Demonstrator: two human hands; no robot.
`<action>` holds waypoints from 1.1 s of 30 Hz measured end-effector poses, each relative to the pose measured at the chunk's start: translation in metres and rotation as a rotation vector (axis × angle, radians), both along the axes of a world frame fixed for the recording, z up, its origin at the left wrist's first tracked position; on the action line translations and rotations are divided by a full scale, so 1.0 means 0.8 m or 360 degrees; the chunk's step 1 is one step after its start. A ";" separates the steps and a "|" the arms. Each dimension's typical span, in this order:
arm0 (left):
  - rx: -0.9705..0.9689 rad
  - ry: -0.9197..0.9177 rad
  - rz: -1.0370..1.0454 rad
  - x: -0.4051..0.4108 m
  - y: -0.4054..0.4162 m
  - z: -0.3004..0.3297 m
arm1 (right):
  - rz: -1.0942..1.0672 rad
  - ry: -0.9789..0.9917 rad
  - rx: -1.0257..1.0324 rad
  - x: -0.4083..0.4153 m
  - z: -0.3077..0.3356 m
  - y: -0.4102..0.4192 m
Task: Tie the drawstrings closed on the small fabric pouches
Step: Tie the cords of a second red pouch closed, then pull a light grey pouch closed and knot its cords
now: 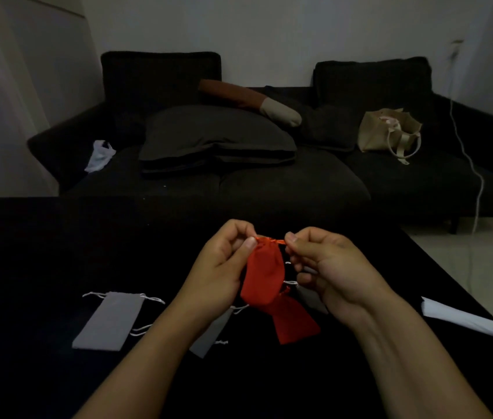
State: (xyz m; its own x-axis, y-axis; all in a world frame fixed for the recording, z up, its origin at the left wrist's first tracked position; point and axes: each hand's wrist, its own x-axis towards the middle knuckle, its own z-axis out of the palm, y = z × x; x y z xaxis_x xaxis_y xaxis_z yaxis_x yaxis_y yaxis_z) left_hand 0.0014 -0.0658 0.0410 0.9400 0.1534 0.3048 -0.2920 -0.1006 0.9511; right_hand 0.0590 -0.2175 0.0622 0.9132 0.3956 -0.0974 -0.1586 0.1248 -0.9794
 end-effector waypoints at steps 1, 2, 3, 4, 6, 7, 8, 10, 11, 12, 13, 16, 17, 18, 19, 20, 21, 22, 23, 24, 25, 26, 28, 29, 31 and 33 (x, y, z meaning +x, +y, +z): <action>-0.0009 -0.0003 0.0020 0.000 -0.001 0.000 | -0.0009 0.0000 0.0007 0.001 -0.002 0.001; -0.0023 -0.0004 0.0039 0.000 -0.001 0.000 | -0.0014 -0.0005 0.0012 0.002 -0.003 0.001; -0.0054 -0.0001 0.0049 0.001 -0.003 0.000 | -0.0018 -0.0012 0.0009 0.002 -0.003 0.000; -0.0094 0.0004 0.0043 0.001 -0.003 0.000 | -0.0020 -0.0020 0.0001 0.003 -0.003 -0.001; -0.0150 0.0015 0.0019 0.001 -0.004 0.000 | -0.0031 -0.0051 -0.0030 0.005 -0.004 -0.002; -0.0157 0.0023 0.0015 0.002 -0.005 -0.001 | -0.0040 -0.0071 -0.0051 0.006 -0.004 -0.002; -0.0152 0.0030 0.0023 0.002 -0.004 -0.002 | -0.0052 -0.0088 -0.0076 0.006 -0.006 -0.001; -0.0127 0.0037 0.0070 0.003 -0.001 -0.006 | -0.0046 -0.0145 -0.0132 0.007 -0.009 -0.001; -0.0130 0.0042 0.0092 0.004 0.002 -0.008 | -0.0002 -0.0190 -0.0157 0.006 -0.010 0.000; -0.0167 0.0059 0.0093 0.005 0.005 -0.011 | 0.0079 -0.0221 -0.0171 0.006 -0.012 -0.001; -0.0243 0.0090 0.0080 0.005 0.008 -0.014 | 0.0193 -0.0219 -0.0180 0.004 -0.017 -0.001; -0.0324 0.0163 0.0041 0.009 0.019 -0.024 | 0.0458 -0.0183 -0.0205 0.007 -0.028 0.001; -0.0275 0.0196 0.0036 0.010 0.025 -0.028 | 0.0474 -0.0229 -0.0230 0.008 -0.034 0.007; -0.0205 0.0226 0.0057 0.012 0.034 -0.031 | 0.0440 -0.0285 -0.0286 0.009 -0.040 0.014; -0.0117 0.0270 0.0127 0.013 0.043 -0.034 | 0.0380 -0.0316 -0.0375 0.013 -0.050 0.021; 0.0026 0.0332 0.0246 0.015 0.055 -0.038 | 0.0323 -0.0324 -0.0490 0.018 -0.060 0.028; 0.0275 0.0425 0.0380 0.014 0.070 -0.043 | 0.0279 -0.0325 -0.0644 0.022 -0.073 0.034; 0.0624 0.0556 0.0480 0.012 0.083 -0.048 | 0.0248 -0.0350 -0.0847 0.027 -0.085 0.037; 0.0976 0.0721 0.0531 0.007 0.096 -0.055 | 0.0217 -0.0416 -0.1087 0.031 -0.096 0.038; 0.1236 0.0881 0.0532 0.002 0.104 -0.063 | 0.0163 -0.0505 -0.1335 0.035 -0.105 0.036; 0.1394 0.1010 0.0511 -0.004 0.109 -0.070 | 0.0111 -0.0595 -0.1553 0.037 -0.110 0.034; 0.1473 0.1102 0.0485 -0.011 0.113 -0.078 | 0.0083 -0.0671 -0.1729 0.036 -0.113 0.034; 0.1565 0.1173 0.0427 -0.014 0.113 -0.093 | 0.0029 -0.0783 -0.1990 0.032 -0.111 0.031; 0.1569 0.1169 0.0405 -0.015 0.113 -0.099 | -0.0021 -0.0856 -0.2088 0.031 -0.108 0.031; 0.1486 0.1131 0.0414 -0.015 0.111 -0.105 | -0.0103 -0.1034 -0.2113 0.031 -0.104 0.034; 0.1411 0.1109 0.0429 -0.017 0.108 -0.106 | 0.0061 -0.1230 -0.1899 0.030 -0.103 0.042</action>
